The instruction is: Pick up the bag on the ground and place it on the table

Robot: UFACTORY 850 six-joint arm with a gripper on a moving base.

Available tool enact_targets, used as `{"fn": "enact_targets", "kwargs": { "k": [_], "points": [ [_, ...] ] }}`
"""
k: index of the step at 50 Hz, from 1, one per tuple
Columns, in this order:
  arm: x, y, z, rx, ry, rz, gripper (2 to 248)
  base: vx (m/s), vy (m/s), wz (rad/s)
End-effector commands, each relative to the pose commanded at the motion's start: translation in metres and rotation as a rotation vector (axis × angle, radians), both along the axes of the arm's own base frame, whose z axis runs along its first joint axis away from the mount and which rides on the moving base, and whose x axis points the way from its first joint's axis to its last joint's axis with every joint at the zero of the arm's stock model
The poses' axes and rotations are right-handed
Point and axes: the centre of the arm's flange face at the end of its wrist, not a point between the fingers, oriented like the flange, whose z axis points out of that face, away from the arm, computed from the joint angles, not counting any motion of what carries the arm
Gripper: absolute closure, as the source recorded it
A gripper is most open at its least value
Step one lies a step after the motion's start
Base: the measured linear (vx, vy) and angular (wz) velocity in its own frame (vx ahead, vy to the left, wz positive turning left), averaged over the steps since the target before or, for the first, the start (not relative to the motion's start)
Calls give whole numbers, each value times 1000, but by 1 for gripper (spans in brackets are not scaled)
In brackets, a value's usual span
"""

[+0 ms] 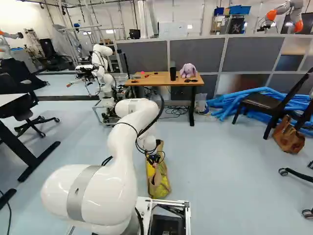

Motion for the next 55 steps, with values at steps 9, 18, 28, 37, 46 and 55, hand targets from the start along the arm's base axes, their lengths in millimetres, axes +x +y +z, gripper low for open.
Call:
{"fn": "enact_targets", "kwargs": {
  "k": [9,18,28,37,46,55],
  "points": [
    [0,0,13,0,-1,0,229,0,0,0],
    [0,0,27,0,-3,0,229,0,0,0],
    [0,0,42,0,-5,0,229,0,0,0],
    [-1,0,56,0,-8,0,229,0,0,0],
    [-1,0,70,0,-11,0,229,0,0,0],
    [-2,0,83,0,-16,0,229,0,0,0]
  ]
}}
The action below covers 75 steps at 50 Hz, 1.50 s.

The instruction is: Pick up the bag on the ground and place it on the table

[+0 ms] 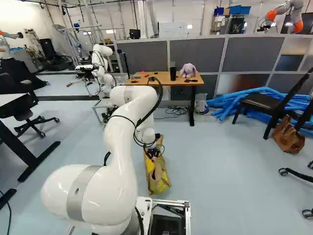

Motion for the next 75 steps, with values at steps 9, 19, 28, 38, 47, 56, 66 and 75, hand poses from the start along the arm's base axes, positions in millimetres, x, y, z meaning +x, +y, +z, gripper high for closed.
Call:
{"fn": "enact_targets", "kwargs": {
  "k": [9,19,28,38,47,56,66,75],
  "points": [
    [2,0,14,0,-9,0,229,0,0,0],
    [4,0,29,0,-22,0,229,0,0,0],
    [7,0,43,0,-34,0,229,0,0,0],
    [11,0,58,0,-46,0,229,0,0,0],
    [14,0,71,0,-54,0,229,0,0,0],
    [16,0,85,1,-49,0,229,0,0,0],
    [18,0,100,2,-36,0,229,0,0,0],
    [21,0,113,2,-26,0,229,0,0,0]
  ]
}}
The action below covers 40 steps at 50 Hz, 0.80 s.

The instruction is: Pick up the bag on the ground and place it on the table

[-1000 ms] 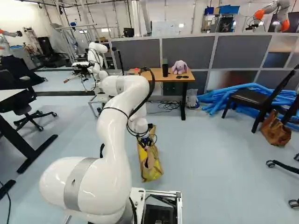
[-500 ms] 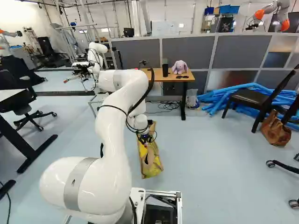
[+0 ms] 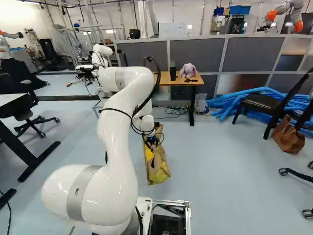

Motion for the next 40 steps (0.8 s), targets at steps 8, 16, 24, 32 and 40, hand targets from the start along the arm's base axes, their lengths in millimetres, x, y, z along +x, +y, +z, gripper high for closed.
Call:
{"fn": "enact_targets", "kwargs": {
  "k": [8,16,24,32,40],
  "points": [
    [4,0,12,1,6,0,229,0,0,0],
    [7,0,24,1,10,0,229,0,0,0],
    [11,0,36,2,12,0,229,0,0,0],
    [16,0,49,2,11,0,229,0,0,0],
    [20,0,61,3,9,0,229,0,0,0]
  ]
}}
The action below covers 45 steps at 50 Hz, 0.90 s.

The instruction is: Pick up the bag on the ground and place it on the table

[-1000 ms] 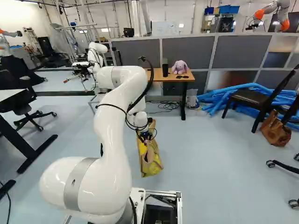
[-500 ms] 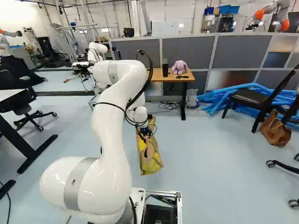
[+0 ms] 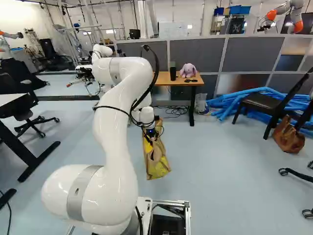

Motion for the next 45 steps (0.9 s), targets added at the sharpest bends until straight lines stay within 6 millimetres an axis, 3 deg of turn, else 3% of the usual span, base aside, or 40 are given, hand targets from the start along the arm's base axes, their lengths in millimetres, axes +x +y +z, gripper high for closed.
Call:
{"fn": "enact_targets", "kwargs": {
  "k": [45],
  "points": [
    [22,0,68,3,-15,1,229,0,0,0]
  ]
}}
